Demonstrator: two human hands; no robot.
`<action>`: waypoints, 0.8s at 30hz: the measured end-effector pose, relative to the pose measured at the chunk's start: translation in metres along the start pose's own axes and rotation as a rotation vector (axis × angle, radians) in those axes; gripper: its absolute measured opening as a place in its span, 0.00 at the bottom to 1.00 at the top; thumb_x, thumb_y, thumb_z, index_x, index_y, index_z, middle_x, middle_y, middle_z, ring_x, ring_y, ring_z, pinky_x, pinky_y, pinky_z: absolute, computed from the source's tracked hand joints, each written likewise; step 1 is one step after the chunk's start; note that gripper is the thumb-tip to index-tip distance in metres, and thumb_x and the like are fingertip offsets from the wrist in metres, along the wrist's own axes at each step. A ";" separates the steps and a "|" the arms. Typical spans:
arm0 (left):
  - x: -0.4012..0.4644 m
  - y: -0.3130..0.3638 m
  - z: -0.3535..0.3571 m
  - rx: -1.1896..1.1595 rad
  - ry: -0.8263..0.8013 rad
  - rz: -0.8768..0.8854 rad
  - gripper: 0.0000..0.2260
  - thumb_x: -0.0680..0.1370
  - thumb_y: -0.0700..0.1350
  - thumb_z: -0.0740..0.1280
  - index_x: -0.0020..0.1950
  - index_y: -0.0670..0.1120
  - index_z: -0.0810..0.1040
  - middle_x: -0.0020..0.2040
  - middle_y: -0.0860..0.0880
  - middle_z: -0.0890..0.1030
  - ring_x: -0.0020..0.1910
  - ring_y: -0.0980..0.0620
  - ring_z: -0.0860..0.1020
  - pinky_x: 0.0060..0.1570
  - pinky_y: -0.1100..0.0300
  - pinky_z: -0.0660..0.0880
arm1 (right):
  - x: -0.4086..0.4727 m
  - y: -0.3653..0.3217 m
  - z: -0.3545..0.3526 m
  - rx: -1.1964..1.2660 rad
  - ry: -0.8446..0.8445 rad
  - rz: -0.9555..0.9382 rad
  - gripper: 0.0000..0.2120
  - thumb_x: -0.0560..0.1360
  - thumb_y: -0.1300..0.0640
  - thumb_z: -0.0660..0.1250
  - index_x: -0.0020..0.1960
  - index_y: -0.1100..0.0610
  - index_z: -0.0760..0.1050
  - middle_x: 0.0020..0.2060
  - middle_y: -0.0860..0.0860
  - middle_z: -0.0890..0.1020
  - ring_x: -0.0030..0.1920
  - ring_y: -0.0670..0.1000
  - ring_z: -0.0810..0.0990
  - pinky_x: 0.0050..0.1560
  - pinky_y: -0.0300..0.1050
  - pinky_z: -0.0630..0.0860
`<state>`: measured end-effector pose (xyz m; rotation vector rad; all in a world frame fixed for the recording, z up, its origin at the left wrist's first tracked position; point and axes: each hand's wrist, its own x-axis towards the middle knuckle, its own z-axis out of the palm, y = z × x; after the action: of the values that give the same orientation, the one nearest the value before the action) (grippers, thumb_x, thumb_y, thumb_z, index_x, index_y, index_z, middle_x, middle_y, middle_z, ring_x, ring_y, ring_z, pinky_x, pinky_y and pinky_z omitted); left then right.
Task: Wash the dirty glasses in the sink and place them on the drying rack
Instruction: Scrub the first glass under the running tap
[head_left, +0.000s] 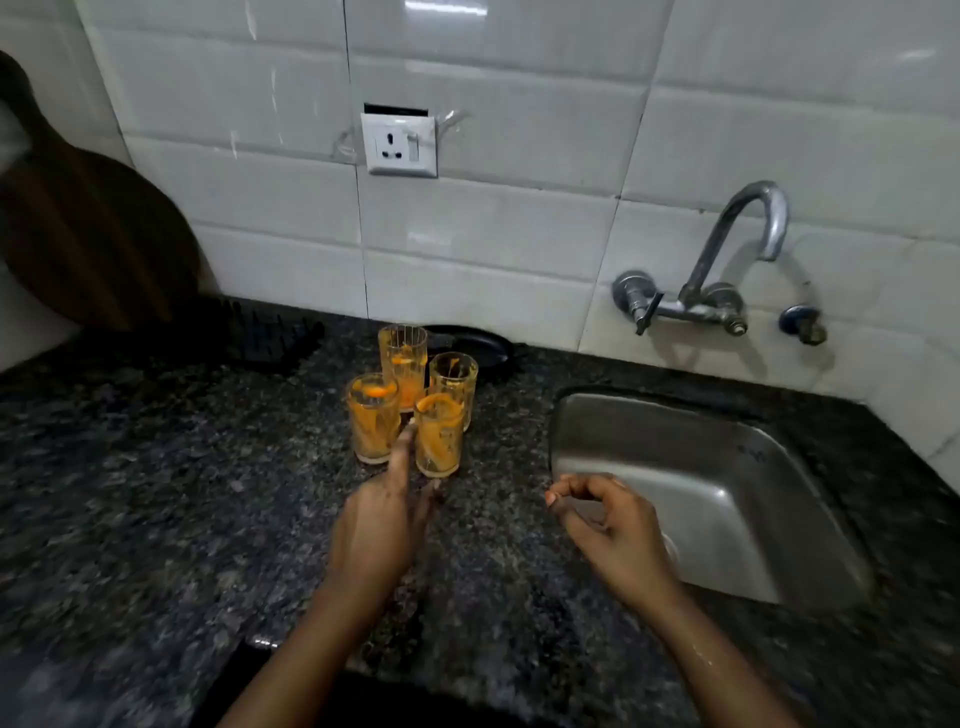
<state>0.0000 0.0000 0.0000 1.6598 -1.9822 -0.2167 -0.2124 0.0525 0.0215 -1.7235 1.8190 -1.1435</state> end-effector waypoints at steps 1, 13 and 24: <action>0.013 -0.002 0.005 0.013 -0.030 0.010 0.31 0.79 0.53 0.59 0.77 0.55 0.45 0.45 0.42 0.81 0.38 0.44 0.78 0.31 0.58 0.65 | 0.006 0.006 0.002 0.015 -0.019 0.021 0.04 0.73 0.55 0.69 0.44 0.54 0.81 0.45 0.47 0.82 0.49 0.43 0.78 0.46 0.38 0.75; 0.081 0.000 0.050 0.045 -0.053 0.026 0.12 0.78 0.41 0.59 0.61 0.47 0.66 0.49 0.41 0.82 0.46 0.43 0.80 0.41 0.47 0.78 | 0.050 0.049 0.001 0.019 -0.153 0.071 0.22 0.69 0.53 0.73 0.60 0.49 0.70 0.48 0.41 0.78 0.49 0.36 0.75 0.41 0.23 0.69; 0.074 0.150 0.072 -0.274 -0.193 0.420 0.08 0.75 0.54 0.61 0.51 0.54 0.70 0.39 0.51 0.83 0.37 0.54 0.81 0.35 0.53 0.77 | 0.082 0.105 -0.045 0.134 -0.063 0.165 0.33 0.57 0.52 0.81 0.56 0.47 0.67 0.47 0.44 0.79 0.48 0.45 0.79 0.44 0.28 0.73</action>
<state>-0.1726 -0.0515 0.0293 1.0590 -2.2725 -0.4795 -0.3279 -0.0214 -0.0116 -1.4883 1.7683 -1.1037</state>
